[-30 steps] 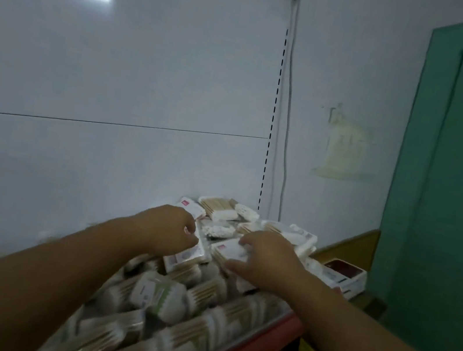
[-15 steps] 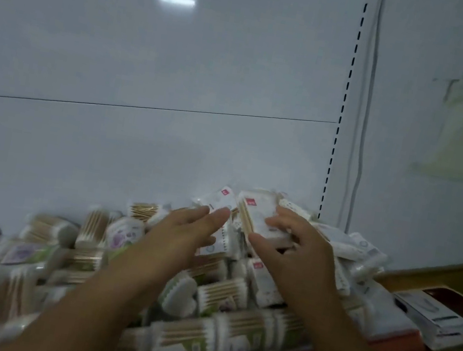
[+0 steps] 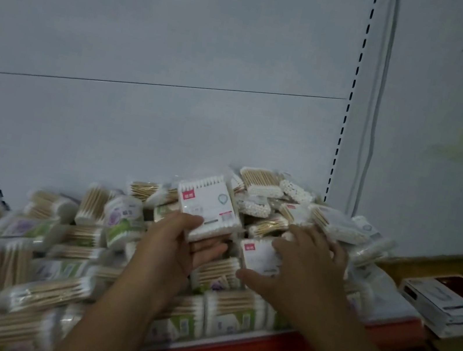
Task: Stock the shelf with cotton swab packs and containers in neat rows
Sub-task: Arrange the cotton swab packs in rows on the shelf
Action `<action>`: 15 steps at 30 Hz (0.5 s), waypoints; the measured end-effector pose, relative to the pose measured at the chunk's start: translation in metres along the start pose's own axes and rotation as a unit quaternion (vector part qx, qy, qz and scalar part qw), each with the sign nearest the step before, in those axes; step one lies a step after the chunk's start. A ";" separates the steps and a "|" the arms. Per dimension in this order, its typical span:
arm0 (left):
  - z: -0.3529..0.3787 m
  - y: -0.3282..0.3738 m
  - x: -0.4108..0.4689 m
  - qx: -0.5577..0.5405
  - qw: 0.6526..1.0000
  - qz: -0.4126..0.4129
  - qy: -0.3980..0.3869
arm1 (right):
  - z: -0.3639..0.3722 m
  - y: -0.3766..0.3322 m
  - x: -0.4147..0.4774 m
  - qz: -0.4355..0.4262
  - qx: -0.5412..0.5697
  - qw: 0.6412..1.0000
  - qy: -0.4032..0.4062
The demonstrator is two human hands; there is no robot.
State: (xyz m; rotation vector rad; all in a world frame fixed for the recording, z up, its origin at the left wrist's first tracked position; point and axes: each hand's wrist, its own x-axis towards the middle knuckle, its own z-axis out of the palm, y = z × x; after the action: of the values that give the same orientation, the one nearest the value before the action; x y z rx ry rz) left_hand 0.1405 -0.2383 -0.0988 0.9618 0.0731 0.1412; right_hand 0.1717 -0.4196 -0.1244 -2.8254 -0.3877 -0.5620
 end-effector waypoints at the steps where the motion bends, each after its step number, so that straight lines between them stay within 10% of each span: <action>1: -0.002 0.000 -0.001 -0.011 1.000 0.000 -0.008 | -0.001 -0.001 -0.001 -0.001 0.003 1.000 0.000; 9: 0.000 0.001 -0.016 -0.003 1.000 -0.018 0.015 | 0.007 -0.019 -0.011 -0.026 0.230 0.964 0.131; 15: -0.010 0.004 -0.034 -0.047 0.998 0.012 -0.046 | 0.007 -0.038 -0.010 -0.028 0.436 0.873 0.216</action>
State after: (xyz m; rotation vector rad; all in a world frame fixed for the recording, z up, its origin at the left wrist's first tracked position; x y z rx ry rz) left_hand 0.1051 -0.2330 -0.1011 0.8747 -0.0305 0.1211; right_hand 0.1540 -0.3844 -0.1284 -1.7689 -0.4765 -0.7628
